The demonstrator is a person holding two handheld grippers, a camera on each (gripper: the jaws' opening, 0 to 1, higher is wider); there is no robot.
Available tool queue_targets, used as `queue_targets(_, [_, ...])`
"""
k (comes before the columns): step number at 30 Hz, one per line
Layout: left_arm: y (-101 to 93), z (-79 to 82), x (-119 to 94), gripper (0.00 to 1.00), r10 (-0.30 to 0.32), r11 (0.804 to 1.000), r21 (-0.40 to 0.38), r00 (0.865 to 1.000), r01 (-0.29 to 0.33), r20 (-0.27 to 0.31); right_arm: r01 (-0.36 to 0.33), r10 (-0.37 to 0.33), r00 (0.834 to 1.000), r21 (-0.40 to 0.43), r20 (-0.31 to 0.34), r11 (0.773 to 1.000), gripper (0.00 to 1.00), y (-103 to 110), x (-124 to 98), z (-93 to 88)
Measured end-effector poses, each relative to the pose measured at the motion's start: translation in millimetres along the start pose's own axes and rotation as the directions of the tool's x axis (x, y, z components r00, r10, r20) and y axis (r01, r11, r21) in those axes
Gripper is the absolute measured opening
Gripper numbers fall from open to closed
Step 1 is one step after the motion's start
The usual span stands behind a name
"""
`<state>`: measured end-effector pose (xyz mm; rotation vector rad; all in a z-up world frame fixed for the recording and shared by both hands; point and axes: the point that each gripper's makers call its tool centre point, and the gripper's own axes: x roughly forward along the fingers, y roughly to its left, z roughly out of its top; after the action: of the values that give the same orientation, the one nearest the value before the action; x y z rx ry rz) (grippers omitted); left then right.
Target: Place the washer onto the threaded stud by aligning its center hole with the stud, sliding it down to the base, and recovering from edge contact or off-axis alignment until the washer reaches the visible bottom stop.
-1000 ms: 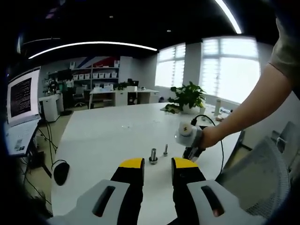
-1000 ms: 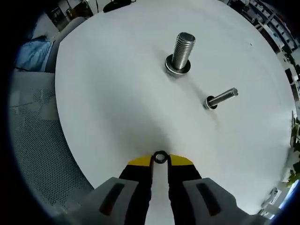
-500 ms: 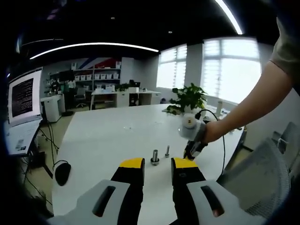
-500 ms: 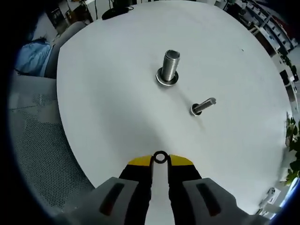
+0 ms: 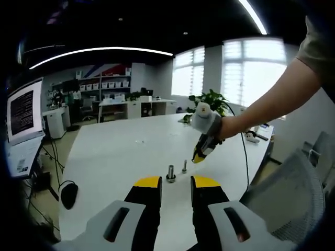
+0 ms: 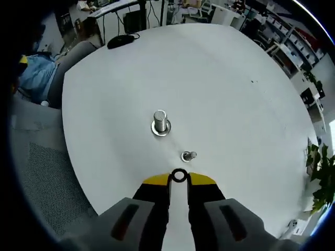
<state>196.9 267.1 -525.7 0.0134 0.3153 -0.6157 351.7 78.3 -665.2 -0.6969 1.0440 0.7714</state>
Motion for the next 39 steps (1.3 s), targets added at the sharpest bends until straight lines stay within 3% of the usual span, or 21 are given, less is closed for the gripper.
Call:
queue_targets(10, [1.3, -4.7, 1, 0.2, 0.003, 1.0, -0.002, 1.0, -0.003, -0.022, 0.014, -0.013, 1.0, -0.036, 0.021, 0.999, 0.14, -13, 8, 21.5])
queue_targets(29, [4.2, -8.5, 2, 0.2, 0.014, 1.0, -0.016, 0.999, -0.014, -0.038, -0.022, 0.019, 0.999, -0.063, -0.044, 0.998, 0.14, -13, 29, 10.5])
queue_targets(39, [4.4, -10.3, 3, 0.2, 0.014, 1.0, -0.015, 0.999, -0.014, -0.047, -0.018, 0.016, 1.0, -0.058, -0.026, 0.998, 0.15, -14, 31, 10.2])
